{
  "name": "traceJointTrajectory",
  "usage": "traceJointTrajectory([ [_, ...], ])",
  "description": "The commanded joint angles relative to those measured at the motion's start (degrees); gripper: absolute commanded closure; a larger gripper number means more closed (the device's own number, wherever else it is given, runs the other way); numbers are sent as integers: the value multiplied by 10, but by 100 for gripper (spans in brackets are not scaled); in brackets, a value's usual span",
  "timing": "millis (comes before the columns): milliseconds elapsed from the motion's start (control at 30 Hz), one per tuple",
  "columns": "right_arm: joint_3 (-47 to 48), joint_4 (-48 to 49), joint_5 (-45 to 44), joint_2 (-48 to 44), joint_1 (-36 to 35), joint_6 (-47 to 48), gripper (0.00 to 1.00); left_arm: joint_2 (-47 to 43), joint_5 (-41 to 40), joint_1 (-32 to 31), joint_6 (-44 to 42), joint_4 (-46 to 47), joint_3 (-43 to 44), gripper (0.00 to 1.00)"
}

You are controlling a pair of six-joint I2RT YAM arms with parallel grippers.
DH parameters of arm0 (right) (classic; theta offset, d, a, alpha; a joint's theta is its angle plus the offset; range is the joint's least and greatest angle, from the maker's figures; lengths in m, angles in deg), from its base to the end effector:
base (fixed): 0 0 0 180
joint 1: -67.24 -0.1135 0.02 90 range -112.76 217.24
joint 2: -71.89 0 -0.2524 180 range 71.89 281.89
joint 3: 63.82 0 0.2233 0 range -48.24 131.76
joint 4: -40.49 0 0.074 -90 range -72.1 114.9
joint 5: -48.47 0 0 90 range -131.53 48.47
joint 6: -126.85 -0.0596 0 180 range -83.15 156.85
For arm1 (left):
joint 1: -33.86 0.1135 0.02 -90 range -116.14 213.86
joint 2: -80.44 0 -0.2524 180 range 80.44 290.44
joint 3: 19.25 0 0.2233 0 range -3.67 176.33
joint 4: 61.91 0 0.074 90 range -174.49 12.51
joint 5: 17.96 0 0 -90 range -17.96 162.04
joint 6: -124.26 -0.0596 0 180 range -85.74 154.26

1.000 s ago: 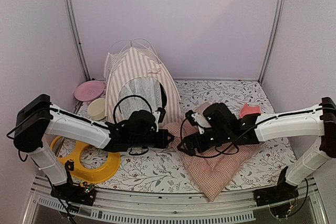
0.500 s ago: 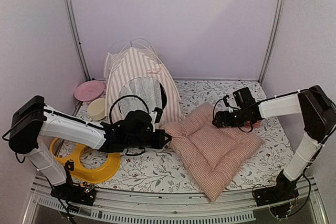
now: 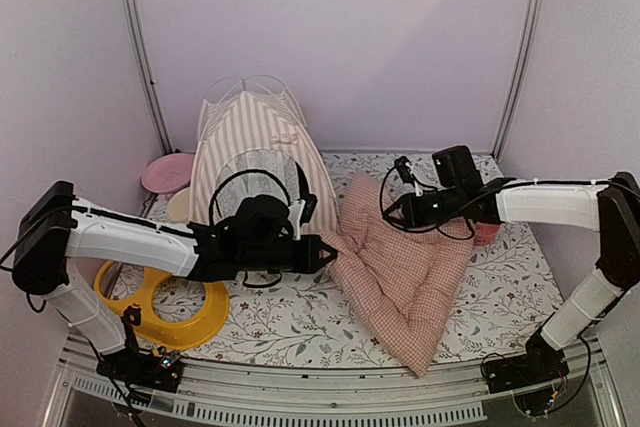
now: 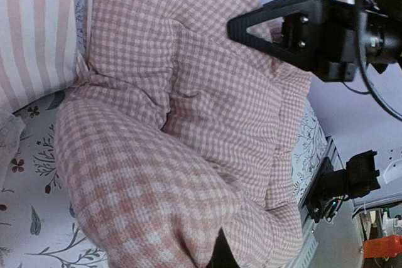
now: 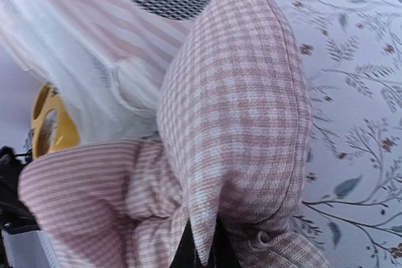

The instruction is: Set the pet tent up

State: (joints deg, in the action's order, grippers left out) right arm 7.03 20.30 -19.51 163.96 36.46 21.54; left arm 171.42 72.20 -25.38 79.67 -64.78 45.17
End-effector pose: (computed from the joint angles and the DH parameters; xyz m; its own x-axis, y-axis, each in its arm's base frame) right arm 0.2757 0.1902 0.1994 -0.7372 -0.1542 -0.6579 -0.5405 0.7188 0.4372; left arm 0.1740 -0.2926 0.2004 -0.7893 -0.0663 -0.6105 0.4252 0.6583 -0.6212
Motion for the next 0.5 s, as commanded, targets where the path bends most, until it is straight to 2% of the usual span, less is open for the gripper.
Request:
traceJointTrajectory([
  [0, -4, 52, 93, -66, -91, -44, 100, -11, 13, 15, 42, 24, 23, 100],
  [167, -46, 105, 100, -56, -176, -68, 100, 13, 11, 38, 88, 56, 27, 100],
  [300, -69, 118, 68, -25, -201, -75, 99, 58, 5, 45, 103, 68, 35, 100],
  [400, -82, 137, 56, 10, -213, -90, 96, 98, 18, 48, 123, 100, 32, 100],
  [467, -78, 137, 27, 36, -232, -98, 89, 123, 28, 48, 136, 114, 35, 100],
])
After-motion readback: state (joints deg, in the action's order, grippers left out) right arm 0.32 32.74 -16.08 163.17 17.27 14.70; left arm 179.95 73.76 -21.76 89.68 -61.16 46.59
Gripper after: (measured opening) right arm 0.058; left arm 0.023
